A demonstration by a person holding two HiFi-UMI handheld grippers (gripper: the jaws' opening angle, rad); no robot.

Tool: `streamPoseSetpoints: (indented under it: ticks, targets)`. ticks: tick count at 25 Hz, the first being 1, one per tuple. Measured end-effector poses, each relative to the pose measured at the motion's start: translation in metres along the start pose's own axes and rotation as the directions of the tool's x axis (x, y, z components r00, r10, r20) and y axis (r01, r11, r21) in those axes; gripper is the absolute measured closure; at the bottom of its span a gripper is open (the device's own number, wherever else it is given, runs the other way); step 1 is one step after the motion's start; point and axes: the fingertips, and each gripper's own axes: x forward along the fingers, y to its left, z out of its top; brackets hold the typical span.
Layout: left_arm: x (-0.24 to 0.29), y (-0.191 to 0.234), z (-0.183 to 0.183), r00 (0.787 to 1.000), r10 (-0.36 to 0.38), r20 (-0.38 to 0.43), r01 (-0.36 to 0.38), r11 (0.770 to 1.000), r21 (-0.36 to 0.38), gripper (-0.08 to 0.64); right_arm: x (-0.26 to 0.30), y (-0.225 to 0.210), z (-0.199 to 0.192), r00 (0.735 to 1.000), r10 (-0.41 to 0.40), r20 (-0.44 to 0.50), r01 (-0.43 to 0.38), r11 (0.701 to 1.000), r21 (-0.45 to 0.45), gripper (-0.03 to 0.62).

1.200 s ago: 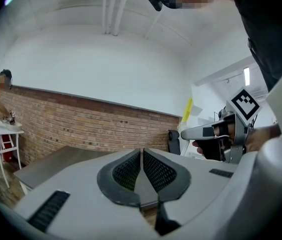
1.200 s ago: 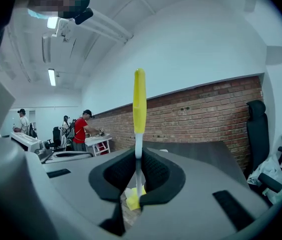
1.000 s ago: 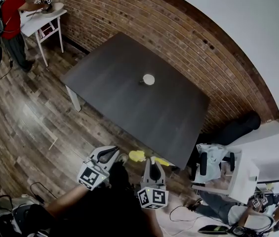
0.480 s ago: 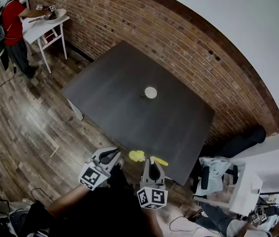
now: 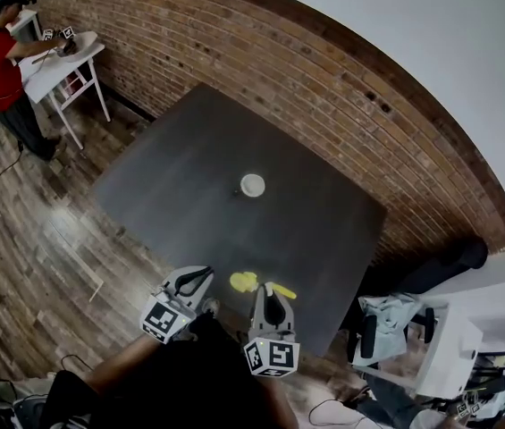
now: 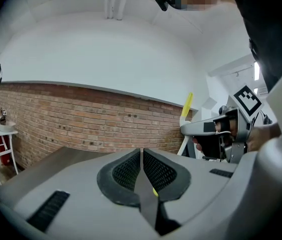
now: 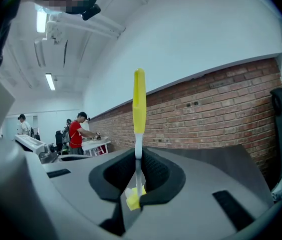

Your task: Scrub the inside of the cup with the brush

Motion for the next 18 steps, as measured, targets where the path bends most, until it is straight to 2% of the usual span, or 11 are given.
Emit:
streamPoseSetpoints:
  ticks: [7, 11, 14, 18]
  targets:
    - [0.064, 0.011, -0.002, 1.000, 0.014, -0.008, -0.014, 1.000, 0.026, 0.515, 0.045, -0.056, 0.007, 1.000, 0.001, -0.007, -0.001, 1.000, 0.007, 0.538]
    - [0.084, 0.019, -0.005, 0.999, 0.011, -0.032, -0.010, 1.000, 0.010, 0.515, 0.061, -0.073, 0.009, 1.000, -0.001, -0.014, 0.002, 1.000, 0.020, 0.538]
    - [0.097, 0.028, -0.008, 0.999, 0.006, -0.041, -0.005, 1.000, 0.030, 0.515, 0.076, -0.080, 0.006, 0.999, -0.013, -0.029, 0.013, 1.000, 0.024, 0.538]
    - [0.116, 0.054, -0.021, 0.998, 0.010, -0.063, -0.008, 1.000, 0.025, 0.515, 0.100, -0.085, 0.005, 0.999, -0.029, -0.037, 0.029, 0.999, 0.022, 0.538]
